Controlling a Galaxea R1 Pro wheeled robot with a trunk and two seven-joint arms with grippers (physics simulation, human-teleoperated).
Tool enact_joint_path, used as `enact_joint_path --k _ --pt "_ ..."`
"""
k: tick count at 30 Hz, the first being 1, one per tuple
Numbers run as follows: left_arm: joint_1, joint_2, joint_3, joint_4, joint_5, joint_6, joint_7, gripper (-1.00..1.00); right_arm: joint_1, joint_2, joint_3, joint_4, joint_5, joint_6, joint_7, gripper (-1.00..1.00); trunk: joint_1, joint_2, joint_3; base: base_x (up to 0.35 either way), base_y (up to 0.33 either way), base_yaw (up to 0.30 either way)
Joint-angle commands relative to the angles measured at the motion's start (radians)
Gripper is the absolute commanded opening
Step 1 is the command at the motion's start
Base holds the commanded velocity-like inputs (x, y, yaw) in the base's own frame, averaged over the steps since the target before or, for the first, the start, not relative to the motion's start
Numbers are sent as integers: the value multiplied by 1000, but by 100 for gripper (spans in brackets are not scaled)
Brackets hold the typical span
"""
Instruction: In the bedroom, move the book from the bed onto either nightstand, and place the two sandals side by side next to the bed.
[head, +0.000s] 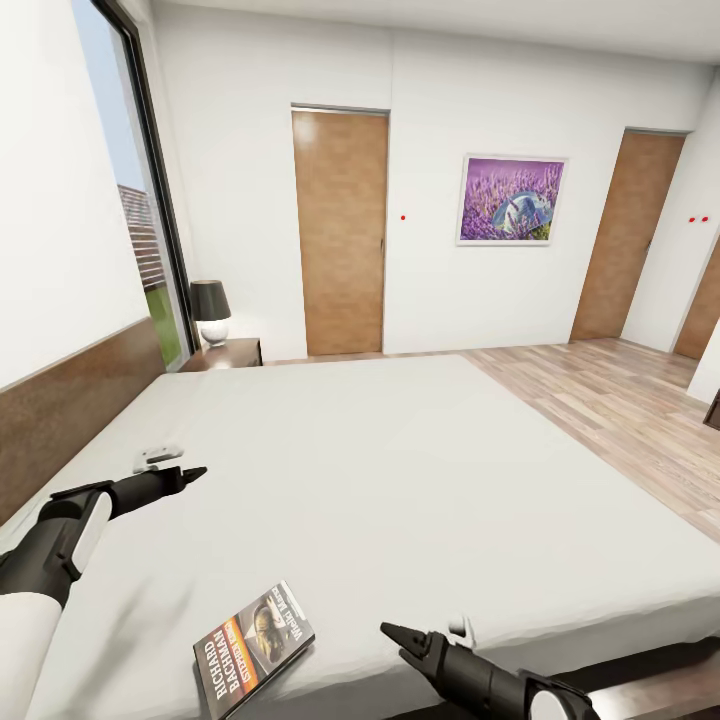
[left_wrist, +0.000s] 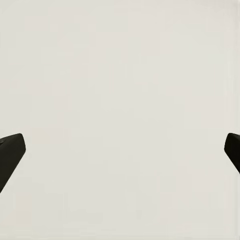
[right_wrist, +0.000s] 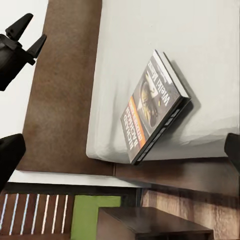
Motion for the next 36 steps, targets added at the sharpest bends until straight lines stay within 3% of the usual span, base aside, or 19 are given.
enact_joint_path --k 1,12,36 --pt "-1 0 2 -1 6 8 -1 100 -1 1 -4 6 -1 -7 5 100 0 0 -1 0 0 0" --pt "-1 -1 1 -2 6 8 -2 100 -1 1 -13 70 0 -49 19 100 0 0 -1 0 0 0" --pt "-1 -4 2 -2 6 9 -3 100 3 -8 -19 134 9 -50 0 100 0 0 -1 0 0 -12"
